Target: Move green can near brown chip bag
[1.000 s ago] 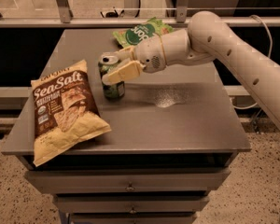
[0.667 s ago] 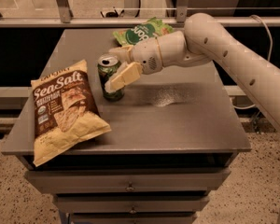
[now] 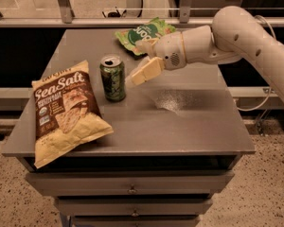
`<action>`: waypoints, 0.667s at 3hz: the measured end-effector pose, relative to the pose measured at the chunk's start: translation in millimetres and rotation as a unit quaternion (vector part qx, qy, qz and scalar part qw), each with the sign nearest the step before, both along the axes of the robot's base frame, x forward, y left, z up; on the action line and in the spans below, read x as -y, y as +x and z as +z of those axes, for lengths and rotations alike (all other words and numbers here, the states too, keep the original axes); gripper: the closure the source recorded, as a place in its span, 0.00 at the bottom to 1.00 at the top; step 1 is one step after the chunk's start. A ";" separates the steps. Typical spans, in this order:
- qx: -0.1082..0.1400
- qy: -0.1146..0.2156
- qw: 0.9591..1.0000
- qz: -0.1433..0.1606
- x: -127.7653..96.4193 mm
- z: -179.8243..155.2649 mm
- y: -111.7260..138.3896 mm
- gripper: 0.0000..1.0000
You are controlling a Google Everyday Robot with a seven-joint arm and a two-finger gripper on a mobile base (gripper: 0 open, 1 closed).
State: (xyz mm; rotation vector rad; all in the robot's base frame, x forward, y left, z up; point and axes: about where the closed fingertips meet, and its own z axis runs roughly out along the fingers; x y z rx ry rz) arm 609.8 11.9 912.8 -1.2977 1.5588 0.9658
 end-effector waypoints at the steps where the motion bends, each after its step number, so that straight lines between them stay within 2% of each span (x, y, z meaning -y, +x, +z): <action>1: 0.036 -0.048 0.992 -0.112 83.5 25.5 3.9 0.00; 2: 0.046 -0.054 0.989 -0.128 96.0 35.3 1.5 0.00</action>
Offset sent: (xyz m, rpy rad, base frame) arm 0.0040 -0.0768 0.0223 -0.0887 -0.0654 -0.2074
